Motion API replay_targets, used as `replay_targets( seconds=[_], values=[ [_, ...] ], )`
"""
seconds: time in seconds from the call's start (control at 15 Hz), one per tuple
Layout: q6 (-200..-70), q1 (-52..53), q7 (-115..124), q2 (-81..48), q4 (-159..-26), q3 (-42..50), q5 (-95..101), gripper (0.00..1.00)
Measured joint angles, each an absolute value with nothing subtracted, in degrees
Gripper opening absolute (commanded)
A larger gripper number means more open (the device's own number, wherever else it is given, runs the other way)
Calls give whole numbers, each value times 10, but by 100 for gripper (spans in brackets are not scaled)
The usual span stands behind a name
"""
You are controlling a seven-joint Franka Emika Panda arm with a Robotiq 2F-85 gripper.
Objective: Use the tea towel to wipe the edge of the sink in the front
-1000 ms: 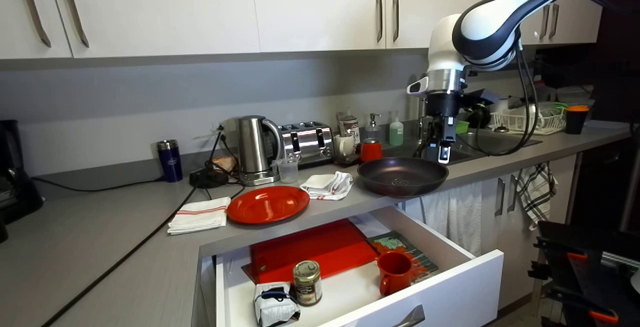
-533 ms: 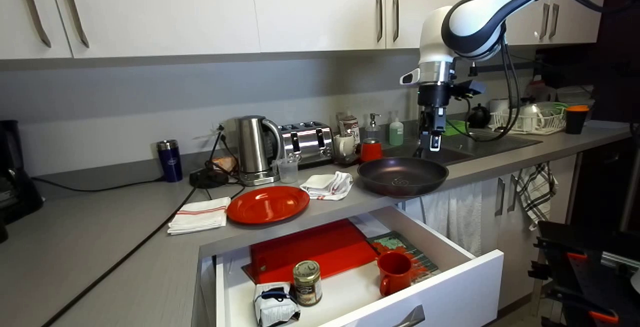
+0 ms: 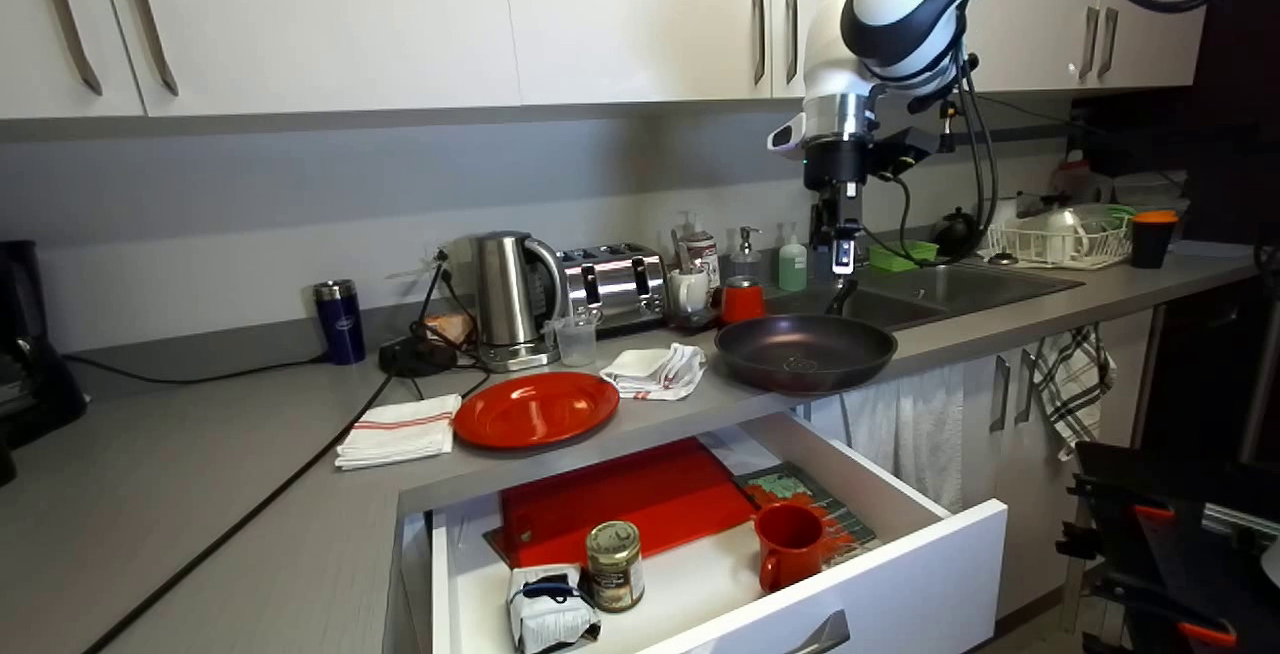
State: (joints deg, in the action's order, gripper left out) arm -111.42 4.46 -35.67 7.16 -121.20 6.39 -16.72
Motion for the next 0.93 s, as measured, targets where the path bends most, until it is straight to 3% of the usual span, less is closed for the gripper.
replay_targets(
  seconds=[0.47, 0.93],
  values=[
    [-1120, 21, -356, -24, -1125, 54, -170, 100],
    [-1255, -7, -315, -92, -1084, 44, -163, 100]
  ],
)
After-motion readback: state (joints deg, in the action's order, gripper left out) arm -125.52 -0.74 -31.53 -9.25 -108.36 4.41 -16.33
